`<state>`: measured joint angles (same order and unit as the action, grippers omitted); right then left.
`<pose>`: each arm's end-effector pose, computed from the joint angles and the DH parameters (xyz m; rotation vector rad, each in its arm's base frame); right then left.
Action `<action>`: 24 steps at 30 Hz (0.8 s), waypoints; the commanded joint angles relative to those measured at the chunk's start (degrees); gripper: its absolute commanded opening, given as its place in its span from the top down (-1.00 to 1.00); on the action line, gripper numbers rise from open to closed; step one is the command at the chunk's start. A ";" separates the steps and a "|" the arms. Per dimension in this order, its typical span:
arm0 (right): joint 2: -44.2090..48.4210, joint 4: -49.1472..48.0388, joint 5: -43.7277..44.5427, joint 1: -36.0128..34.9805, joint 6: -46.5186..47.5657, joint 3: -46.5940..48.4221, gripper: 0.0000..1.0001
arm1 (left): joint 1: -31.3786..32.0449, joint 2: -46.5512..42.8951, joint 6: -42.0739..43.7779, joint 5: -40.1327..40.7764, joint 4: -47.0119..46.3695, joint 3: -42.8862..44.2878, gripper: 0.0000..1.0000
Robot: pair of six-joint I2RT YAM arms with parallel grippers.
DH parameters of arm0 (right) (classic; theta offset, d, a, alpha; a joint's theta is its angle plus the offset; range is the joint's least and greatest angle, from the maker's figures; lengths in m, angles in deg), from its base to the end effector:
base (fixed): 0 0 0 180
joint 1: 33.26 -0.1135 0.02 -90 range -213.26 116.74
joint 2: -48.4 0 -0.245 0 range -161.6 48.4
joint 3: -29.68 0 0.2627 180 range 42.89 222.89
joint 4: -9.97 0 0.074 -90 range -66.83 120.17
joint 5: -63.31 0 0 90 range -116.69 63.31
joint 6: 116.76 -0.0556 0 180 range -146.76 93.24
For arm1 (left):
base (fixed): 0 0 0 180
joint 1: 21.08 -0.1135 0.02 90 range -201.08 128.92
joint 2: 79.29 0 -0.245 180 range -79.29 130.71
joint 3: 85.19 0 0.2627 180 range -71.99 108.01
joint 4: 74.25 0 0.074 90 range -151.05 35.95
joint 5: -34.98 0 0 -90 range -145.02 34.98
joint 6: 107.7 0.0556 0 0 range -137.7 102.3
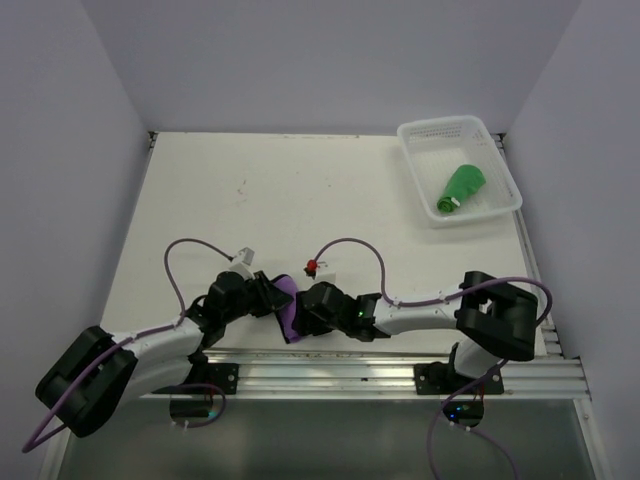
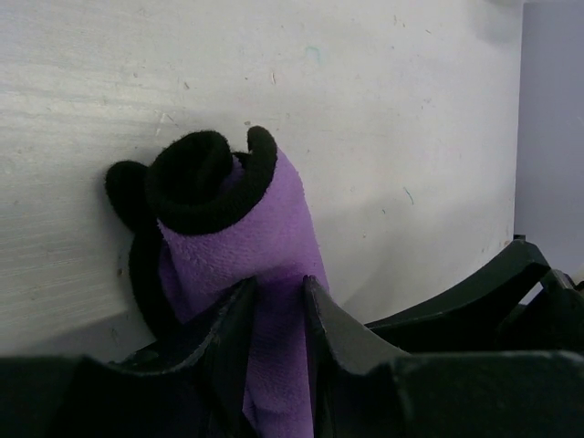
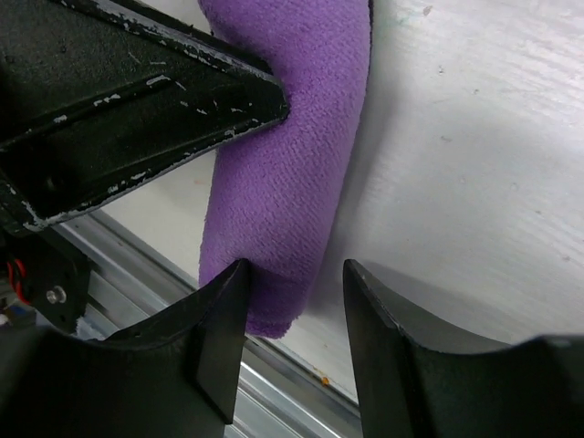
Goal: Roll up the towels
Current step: Roll the towel
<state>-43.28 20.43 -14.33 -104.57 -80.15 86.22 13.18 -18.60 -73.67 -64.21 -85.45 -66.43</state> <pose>0.1176 0.3105 0.1155 -0.2791 2.4767 0.7750 0.1655 -0.1235 0.0857 -0.3301 2.2802 -1.0582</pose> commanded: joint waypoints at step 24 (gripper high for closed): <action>-4.82 14.43 1.26 0.03 10.14 6.59 1.00 | 0.10 -6.19 4.37 6.90 21.68 8.31 0.28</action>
<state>-46.27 25.83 -16.76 -104.20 -73.96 91.90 13.18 -24.61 -72.05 -60.96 -70.37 -61.36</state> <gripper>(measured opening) 0.067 0.353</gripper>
